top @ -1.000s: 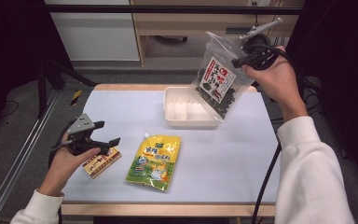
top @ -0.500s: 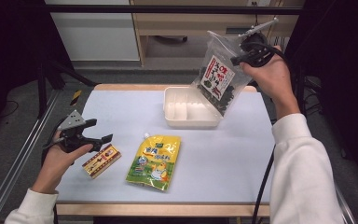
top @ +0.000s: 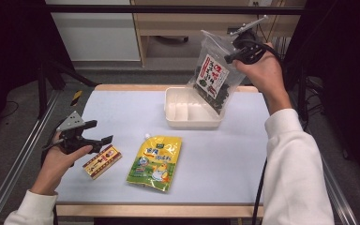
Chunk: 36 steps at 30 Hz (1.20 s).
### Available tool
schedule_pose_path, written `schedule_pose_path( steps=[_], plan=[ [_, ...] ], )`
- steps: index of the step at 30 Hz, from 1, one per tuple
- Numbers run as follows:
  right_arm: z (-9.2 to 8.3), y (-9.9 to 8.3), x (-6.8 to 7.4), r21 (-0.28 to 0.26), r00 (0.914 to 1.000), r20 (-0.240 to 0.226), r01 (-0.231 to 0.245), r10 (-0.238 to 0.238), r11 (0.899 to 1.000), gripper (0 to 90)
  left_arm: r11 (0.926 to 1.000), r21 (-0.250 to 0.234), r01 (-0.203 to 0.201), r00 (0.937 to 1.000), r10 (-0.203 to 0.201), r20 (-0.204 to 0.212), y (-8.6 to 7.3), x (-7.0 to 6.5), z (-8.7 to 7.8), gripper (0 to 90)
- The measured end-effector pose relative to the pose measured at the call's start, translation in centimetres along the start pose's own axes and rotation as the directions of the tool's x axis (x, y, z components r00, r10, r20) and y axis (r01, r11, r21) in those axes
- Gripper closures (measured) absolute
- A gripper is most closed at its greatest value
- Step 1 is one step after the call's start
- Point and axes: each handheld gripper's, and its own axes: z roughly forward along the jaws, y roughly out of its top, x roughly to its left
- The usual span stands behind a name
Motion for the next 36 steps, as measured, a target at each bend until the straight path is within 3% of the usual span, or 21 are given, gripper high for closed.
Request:
schedule_pose_path(
  steps=[11,21,26,30,36],
  plan=[
    [2.7,-0.8,-0.2,0.034,0.9997,-0.024,-0.008,0.009,0.999,88.8,0.9997,0.006,0.022,0.9998,-0.022,-0.002,-0.5,0.4,0.0,9.3],
    [3.1,-2.2,-1.4,0.038,0.9971,-0.029,-0.069,0.070,0.997,88.8,0.9996,0.018,0.020,0.9998,-0.020,0.006,-0.6,0.1,0.3,9.3],
    [3.5,-2.7,-1.8,0.022,0.9918,-0.041,-0.120,0.121,0.993,88.8,0.9995,0.030,0.010,0.9999,-0.010,0.009,-0.7,-0.1,0.5,9.3],
    [3.9,-2.8,-1.7,0.058,0.9923,-0.036,-0.116,0.118,0.992,88.9,0.9994,0.033,0.009,0.9999,-0.009,0.011,-0.8,-0.2,0.6,9.3],
    [4.3,-3.0,-1.8,0.040,0.9917,-0.046,-0.118,0.120,0.992,88.9,0.9993,0.038,0.006,0.9999,-0.007,0.015,-0.8,-0.4,0.8,9.3]
  ],
)
